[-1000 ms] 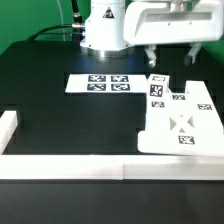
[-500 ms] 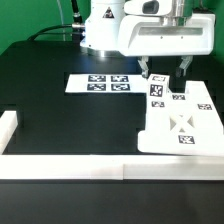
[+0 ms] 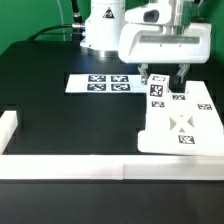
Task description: Assemble chair
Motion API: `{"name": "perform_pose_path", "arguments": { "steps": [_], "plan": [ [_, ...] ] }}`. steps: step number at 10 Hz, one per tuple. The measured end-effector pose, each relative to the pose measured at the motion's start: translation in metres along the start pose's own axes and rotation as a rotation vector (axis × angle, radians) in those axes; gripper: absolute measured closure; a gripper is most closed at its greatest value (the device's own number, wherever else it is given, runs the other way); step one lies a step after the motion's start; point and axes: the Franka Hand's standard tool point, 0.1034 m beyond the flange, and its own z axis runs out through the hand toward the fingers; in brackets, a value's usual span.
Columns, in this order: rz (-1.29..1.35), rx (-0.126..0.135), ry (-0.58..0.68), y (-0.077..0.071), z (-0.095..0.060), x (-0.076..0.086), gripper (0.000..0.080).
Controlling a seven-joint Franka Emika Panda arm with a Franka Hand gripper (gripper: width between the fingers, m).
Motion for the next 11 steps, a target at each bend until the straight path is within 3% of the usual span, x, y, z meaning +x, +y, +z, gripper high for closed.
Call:
{"name": "perform_pose_path", "arguments": {
  "steps": [2, 7, 9, 10, 11],
  "plan": [
    [-0.015, -0.013, -0.009, -0.003, 0.014, -0.004, 0.0151],
    [-0.021, -0.020, -0.023, -0.002, 0.022, -0.008, 0.0151],
    [-0.022, -0.020, -0.024, -0.003, 0.023, -0.008, 0.0398],
    [-0.022, -0.020, -0.024, -0.002, 0.023, -0.008, 0.0398],
    [-0.022, -0.020, -0.024, -0.003, 0.023, -0.008, 0.0531]
  ]
}}
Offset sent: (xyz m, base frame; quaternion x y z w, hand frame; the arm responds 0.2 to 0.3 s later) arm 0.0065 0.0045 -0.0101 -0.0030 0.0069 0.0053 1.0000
